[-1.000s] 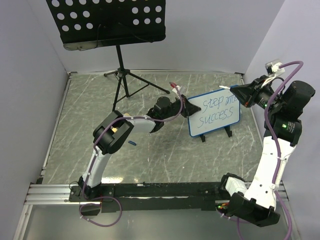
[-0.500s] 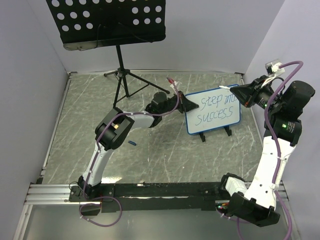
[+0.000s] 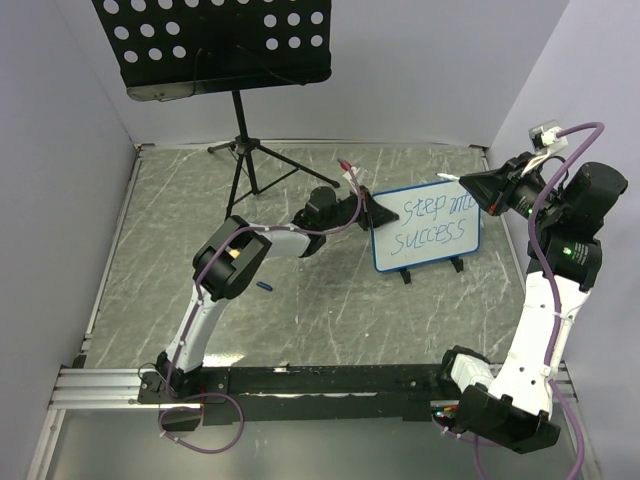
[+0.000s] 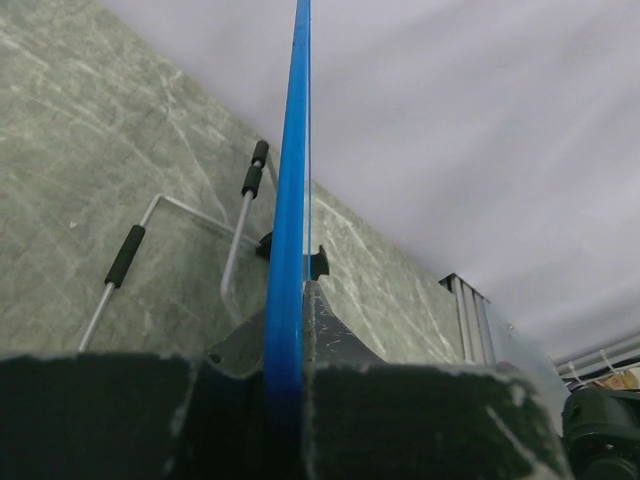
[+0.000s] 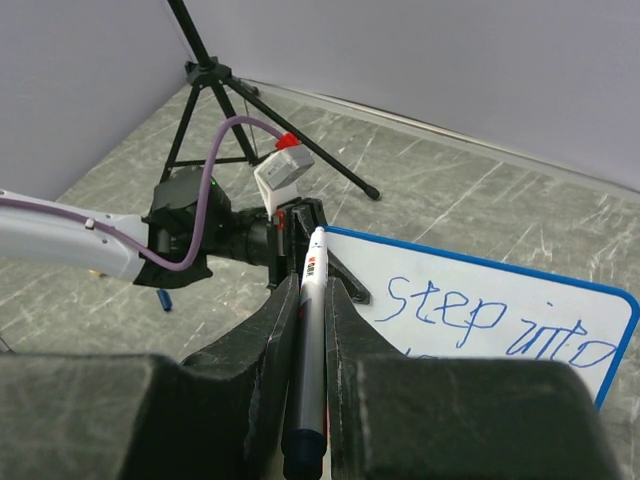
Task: Write a sentence on the whiteboard
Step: Put down the whiteboard on the whiteboard stand.
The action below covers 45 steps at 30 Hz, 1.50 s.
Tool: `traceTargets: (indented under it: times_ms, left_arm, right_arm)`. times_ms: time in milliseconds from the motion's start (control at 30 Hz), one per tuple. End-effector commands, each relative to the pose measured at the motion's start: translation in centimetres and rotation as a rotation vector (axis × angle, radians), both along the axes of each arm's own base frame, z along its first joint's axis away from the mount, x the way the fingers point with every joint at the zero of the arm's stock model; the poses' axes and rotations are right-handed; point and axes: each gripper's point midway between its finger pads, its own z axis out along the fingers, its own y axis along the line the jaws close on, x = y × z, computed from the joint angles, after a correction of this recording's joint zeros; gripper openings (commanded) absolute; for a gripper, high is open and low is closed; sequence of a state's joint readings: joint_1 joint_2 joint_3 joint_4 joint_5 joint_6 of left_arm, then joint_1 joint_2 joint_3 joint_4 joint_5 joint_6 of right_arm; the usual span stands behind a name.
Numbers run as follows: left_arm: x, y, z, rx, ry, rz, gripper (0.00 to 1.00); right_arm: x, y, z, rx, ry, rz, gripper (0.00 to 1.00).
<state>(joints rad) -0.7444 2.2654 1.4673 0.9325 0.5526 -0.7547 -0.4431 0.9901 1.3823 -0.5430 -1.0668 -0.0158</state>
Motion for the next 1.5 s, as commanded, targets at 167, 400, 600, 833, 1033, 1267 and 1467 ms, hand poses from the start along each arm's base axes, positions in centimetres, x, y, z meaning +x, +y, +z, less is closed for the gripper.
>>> traceTargets:
  times_ms: [167,400,600,833,1033,1267,1467]
  left_arm:
    - [0.0,-0.1,1.2,-0.05,-0.097,0.02,0.01]
    - [-0.6,0.1,0.8,-0.059,-0.072,0.026,0.25]
    - [-0.4,0.4,2.2,-0.078,-0.07,0.049,0.46]
    - [0.3,1.0,3.1,-0.049,-0.081,0.105,0.56]
    - [1.8,3.2,3.5,-0.02,-0.061,0.229,0.79]
    - [2.1,7.6,7.1,0.008,-0.105,0.388,0.9]
    - [-0.6,14.5,6.9,0.16,-0.086,0.567,0.96]
  right_arm:
    - [-0.3,0.2,0.5,-0.003,-0.028,0.013,0.0]
    - [-0.3,0.3,0.4,-0.003,-0.029,0.016,0.0]
    - [-0.4,0.4,0.4,-0.005,-0.034,0.021,0.0]
    - [-0.8,0.6,0.6,-0.007,-0.041,0.027,0.0]
    - [-1.0,0.8,0.4,-0.008,-0.046,0.038,0.0]
    - [-1.2,1.1,-0.1,-0.009,-0.03,0.054,0.0]
    - [-1.6,2.0,-1.6,-0.027,-0.006,0.114,0.0]
